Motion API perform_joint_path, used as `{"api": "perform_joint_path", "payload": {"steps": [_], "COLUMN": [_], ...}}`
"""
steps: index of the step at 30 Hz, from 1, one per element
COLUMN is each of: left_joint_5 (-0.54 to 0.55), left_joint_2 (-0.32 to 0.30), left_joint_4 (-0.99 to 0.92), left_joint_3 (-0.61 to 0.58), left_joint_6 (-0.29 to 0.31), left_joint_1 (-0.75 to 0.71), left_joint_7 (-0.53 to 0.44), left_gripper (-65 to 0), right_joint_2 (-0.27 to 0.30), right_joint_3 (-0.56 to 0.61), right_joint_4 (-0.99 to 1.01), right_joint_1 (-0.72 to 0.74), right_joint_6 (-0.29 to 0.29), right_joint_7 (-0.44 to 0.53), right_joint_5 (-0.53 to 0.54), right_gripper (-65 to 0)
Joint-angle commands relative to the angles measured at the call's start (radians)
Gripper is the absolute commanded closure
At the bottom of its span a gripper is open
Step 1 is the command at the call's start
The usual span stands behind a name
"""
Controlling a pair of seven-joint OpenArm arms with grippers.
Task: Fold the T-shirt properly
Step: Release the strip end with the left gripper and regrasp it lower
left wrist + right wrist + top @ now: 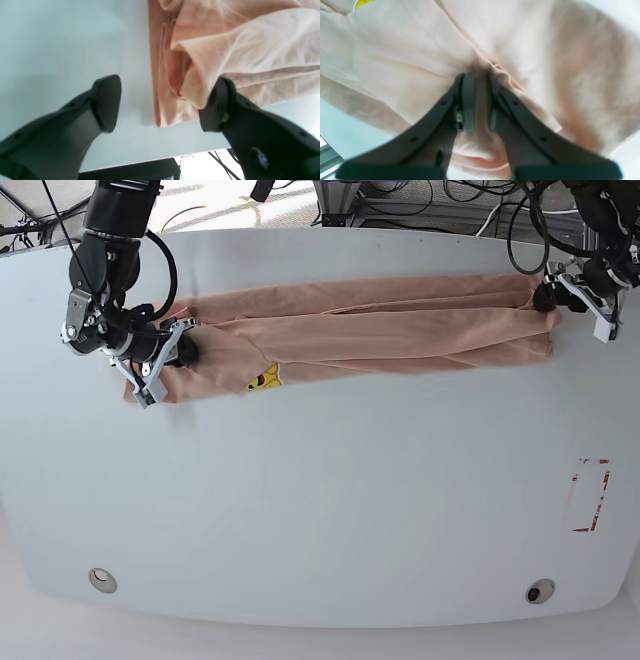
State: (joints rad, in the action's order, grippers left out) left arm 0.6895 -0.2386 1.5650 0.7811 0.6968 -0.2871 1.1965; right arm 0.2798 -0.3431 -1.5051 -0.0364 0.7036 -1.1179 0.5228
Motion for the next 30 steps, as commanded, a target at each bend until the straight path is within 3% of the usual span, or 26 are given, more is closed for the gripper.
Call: {"api": "perform_joint_path", "payload": {"steps": [1, 11, 16, 23, 30], "left_joint_5": [0.016, 0.012, 0.008, 0.008, 0.008], "left_joint_2": [-0.017, -0.011, 0.025, 0.026, 0.026], "left_joint_4": [0.008, -0.064, -0.064, -0.065, -0.065], "left_joint_3": [0.002, 0.001, -0.001, -0.091, -0.15], "left_joint_6": [0.001, 0.001, 0.001, 0.001, 0.001], "left_joint_1": [0.019, 0.061, 0.062, 0.064, 0.062], "left_joint_7": [-0.011, -0.011, -0.01, -0.01, -0.01], "left_gripper": [-43.5, -43.5, -43.2, -32.6, -30.8], "right_joint_2": [0.016, 0.016, 0.014, -0.011, -0.02], "right_joint_3": [-0.003, -0.003, -0.003, -0.006, -0.004], "right_joint_4": [-0.012, -0.012, -0.012, -0.012, -0.012], "right_joint_1": [0.007, 0.007, 0.007, 0.007, 0.007], "right_joint_6": [-0.005, -0.005, -0.005, -0.005, -0.005], "right_joint_7": [-0.003, -0.003, -0.003, -0.003, -0.003], "right_joint_5": [-0.011, -0.011, -0.011, -0.011, -0.011], "right_gripper": [-8.1, -7.9, -7.9, -7.9, -7.9]}}
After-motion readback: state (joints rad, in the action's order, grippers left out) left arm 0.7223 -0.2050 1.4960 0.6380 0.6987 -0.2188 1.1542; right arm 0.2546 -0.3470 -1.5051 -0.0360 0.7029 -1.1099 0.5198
